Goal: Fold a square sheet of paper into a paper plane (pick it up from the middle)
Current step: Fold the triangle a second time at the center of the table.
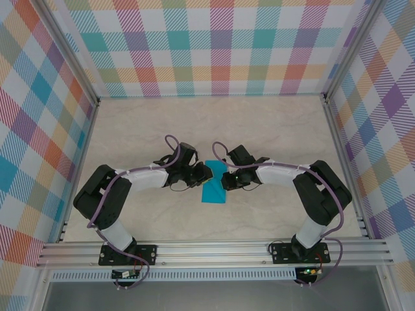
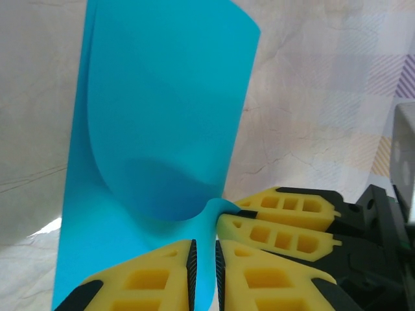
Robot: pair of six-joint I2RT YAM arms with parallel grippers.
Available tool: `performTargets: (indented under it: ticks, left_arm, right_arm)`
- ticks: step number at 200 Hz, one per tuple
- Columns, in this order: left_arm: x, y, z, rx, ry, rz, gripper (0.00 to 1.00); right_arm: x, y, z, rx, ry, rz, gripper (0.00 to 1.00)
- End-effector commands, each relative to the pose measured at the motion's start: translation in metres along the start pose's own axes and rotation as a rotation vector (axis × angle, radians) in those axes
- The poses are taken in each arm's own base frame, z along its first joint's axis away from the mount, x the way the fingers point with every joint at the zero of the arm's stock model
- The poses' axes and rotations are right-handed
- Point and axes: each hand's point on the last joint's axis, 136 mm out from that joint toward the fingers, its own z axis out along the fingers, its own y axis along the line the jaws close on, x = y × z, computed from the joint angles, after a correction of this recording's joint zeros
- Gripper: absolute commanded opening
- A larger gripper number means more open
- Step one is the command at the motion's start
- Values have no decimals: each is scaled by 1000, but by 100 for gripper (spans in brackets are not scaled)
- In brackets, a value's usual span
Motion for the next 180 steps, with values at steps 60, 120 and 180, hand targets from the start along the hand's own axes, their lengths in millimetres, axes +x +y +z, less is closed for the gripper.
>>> performTargets:
  ticks: [60,120,180]
  left_arm:
    - [12,-2,13,41,40,-18,18]
    - [17,-3,17,55,55,-8,18]
    - [16,2,26,45,65,-10,19]
  right_arm:
    - [-4,-3,-1,11,-15,-2,13]
    - [-2,-4,0,11,-10,-1,13]
    - [-3,-4,-1,13,-14,0,13]
